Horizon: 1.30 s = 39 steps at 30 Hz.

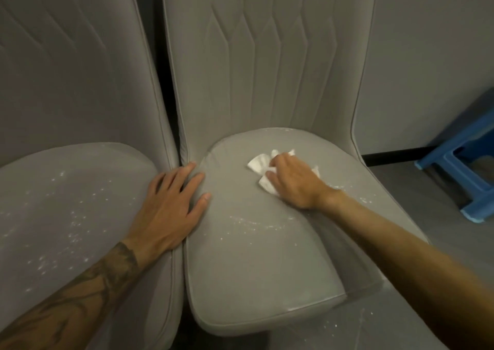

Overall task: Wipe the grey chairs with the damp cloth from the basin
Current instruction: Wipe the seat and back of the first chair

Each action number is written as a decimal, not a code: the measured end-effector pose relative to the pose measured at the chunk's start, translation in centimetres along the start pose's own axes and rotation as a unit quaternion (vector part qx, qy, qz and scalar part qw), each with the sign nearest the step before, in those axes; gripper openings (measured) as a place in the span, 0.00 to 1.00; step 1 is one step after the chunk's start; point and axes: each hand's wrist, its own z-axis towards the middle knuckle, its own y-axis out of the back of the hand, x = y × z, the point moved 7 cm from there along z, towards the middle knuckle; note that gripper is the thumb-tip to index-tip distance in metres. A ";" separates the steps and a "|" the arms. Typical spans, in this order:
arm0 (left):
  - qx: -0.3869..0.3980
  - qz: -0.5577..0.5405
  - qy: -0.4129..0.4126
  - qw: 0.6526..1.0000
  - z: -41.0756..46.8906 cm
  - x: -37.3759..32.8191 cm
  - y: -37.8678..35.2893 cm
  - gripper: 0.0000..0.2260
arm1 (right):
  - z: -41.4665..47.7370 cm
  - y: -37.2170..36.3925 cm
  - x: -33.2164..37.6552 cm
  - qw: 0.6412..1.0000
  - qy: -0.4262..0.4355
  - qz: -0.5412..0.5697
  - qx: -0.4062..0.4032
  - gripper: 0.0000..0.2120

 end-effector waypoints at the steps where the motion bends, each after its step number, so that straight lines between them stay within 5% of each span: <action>1: -0.004 -0.002 0.000 1.000 0.0 0.1 -0.1 0.29 | 0.7 0.5 -2.1 0.998 -0.054 -0.007 -0.010 0.17; 4: -0.016 -0.008 0.000 1.000 0.1 0.3 -0.3 0.27 | 0.8 -0.1 -2.2 0.993 -0.107 -0.003 -0.040 0.18; 9: -0.012 -0.009 0.003 1.000 0.3 0.4 -0.3 0.28 | -2.1 -1.0 1.8 0.997 0.058 0.046 -0.014 0.15; 15: -0.019 -0.008 0.002 1.000 0.1 0.3 -0.1 0.28 | -0.5 2.0 -8.1 0.988 -0.147 -0.022 -0.042 0.18; 21: -0.016 -0.007 0.001 1.000 0.2 0.0 0.0 0.29 | -4.2 0.3 -3.2 0.999 0.011 0.037 -0.008 0.15; 27: -0.018 -0.002 0.006 1.000 0.0 -0.1 0.2 0.29 | -3.8 3.8 -12.8 0.980 -0.182 -0.014 -0.075 0.15; 33: -0.018 0.000 0.007 1.000 -0.1 -0.3 0.4 0.29 | -7.2 1.8 -8.6 0.998 -0.036 0.040 -0.018 0.14; 37: -0.019 -0.003 0.013 1.000 -0.3 -0.4 0.6 0.30 | -5.9 4.0 -11.9 0.986 -0.162 0.008 -0.047 0.15; 39: -0.018 -0.003 0.014 1.000 -0.3 -0.5 0.6 0.30 | -6.4 3.2 -9.9 0.986 -0.155 0.009 -0.062 0.15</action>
